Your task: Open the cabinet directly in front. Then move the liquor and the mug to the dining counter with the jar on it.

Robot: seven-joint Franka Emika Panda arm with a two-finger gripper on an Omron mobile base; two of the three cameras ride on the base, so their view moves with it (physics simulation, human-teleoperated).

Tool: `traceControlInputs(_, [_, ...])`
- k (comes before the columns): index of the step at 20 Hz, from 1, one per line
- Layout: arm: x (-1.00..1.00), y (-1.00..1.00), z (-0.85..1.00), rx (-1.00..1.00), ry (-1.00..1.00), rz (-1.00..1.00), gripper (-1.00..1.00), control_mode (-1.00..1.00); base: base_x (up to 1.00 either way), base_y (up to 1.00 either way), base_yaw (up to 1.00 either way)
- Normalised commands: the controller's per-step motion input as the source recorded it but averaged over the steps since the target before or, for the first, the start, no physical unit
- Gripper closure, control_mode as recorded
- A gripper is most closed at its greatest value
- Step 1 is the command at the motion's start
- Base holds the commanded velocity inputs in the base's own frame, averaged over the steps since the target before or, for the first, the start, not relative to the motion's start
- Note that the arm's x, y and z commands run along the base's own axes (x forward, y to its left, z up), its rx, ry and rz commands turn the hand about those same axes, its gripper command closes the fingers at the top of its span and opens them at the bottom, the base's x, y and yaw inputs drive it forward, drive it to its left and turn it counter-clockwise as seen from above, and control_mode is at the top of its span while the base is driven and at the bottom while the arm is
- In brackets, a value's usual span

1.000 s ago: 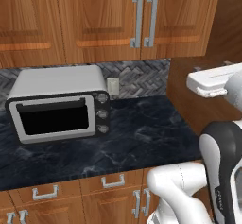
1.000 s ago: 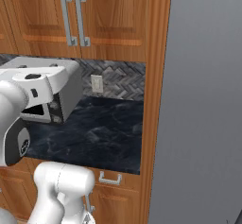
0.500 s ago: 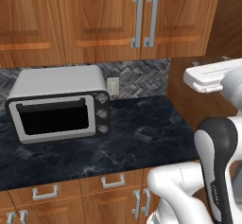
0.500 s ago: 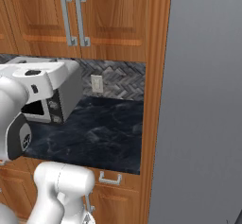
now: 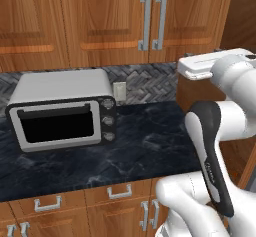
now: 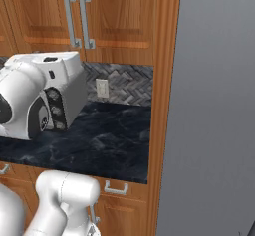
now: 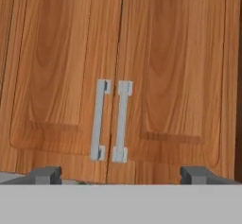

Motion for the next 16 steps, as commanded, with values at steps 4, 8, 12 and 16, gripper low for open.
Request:
traceControlInputs(4, [0.92, 0.0, 0.0, 0.0, -0.01, 0.0, -1.0, -1.0, 0.0, 0.0, 0.0])
traceControlInputs(8, [0.97, 0.0, 0.0, 0.0, -0.01, 0.0, -1.0, -1.0, 0.0, 0.0, 0.0])
traceControlInputs(12, [0.98, 0.03, 0.0, 0.0, 0.0, 0.0, -1.0, -1.0, 0.0, 0.0, 0.0])
traceControlInputs(16, [1.0, 0.07, 0.01, 0.0, 0.0, 0.0, -1.0, -1.0, 0.0, 0.0, 0.0])
